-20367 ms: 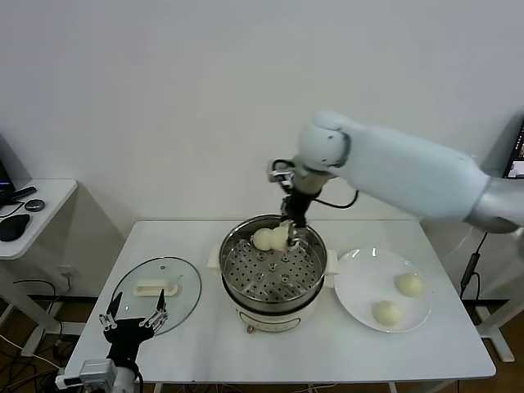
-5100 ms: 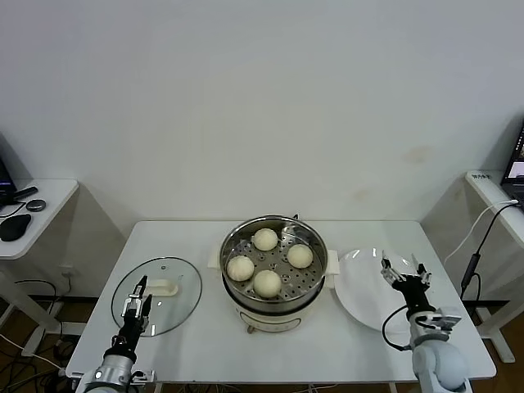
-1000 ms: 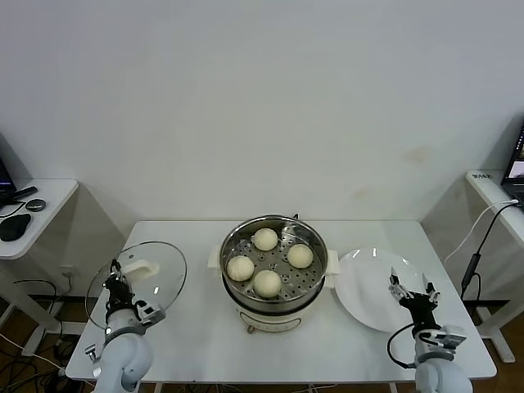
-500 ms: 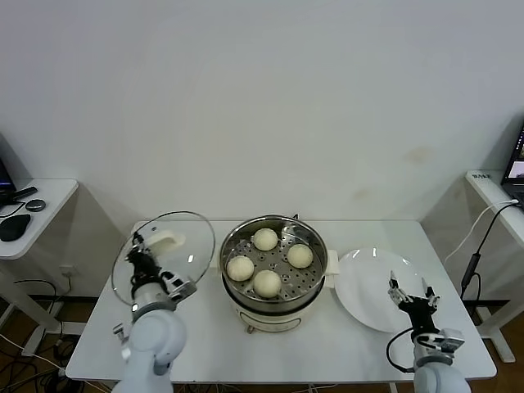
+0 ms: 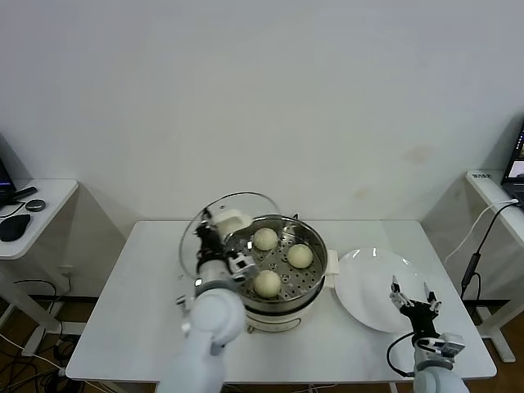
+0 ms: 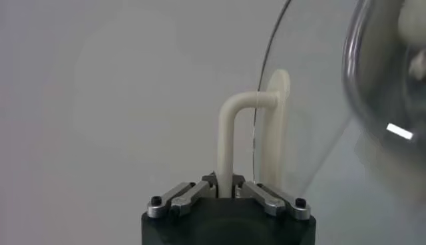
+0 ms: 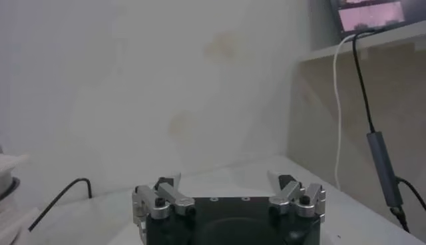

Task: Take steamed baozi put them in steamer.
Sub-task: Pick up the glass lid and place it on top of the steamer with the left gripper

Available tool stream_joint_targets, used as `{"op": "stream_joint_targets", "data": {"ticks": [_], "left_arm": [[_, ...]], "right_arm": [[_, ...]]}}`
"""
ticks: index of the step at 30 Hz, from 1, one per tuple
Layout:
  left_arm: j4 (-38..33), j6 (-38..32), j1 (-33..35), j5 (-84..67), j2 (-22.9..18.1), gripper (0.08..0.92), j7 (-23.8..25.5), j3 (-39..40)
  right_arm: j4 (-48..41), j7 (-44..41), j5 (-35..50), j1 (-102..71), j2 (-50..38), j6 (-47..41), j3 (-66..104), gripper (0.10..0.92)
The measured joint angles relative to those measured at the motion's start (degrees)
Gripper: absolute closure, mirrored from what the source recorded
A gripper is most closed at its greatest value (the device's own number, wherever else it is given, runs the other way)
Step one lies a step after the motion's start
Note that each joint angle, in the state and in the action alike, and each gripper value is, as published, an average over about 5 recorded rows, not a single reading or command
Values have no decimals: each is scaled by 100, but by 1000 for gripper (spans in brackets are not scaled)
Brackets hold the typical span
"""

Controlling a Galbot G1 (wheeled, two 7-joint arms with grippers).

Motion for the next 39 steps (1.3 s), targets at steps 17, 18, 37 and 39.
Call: {"op": "stream_joint_targets", "data": {"ticks": [17, 18, 37, 39], "left_arm": [[629, 47, -370, 399, -118, 826, 9, 1223], [655, 48, -363, 463, -119, 826, 14, 1254], [957, 56, -178, 1293, -144, 826, 51, 1429], [983, 56, -167, 1321, -146, 826, 50, 1442]], "right_arm": [[-64, 7, -62, 94, 107, -16, -22, 203], [-71, 7, -61, 100, 106, -16, -24, 203], [-126, 7, -60, 147, 88, -1, -60, 203], [-132, 7, -60, 155, 88, -2, -69, 203]]}}
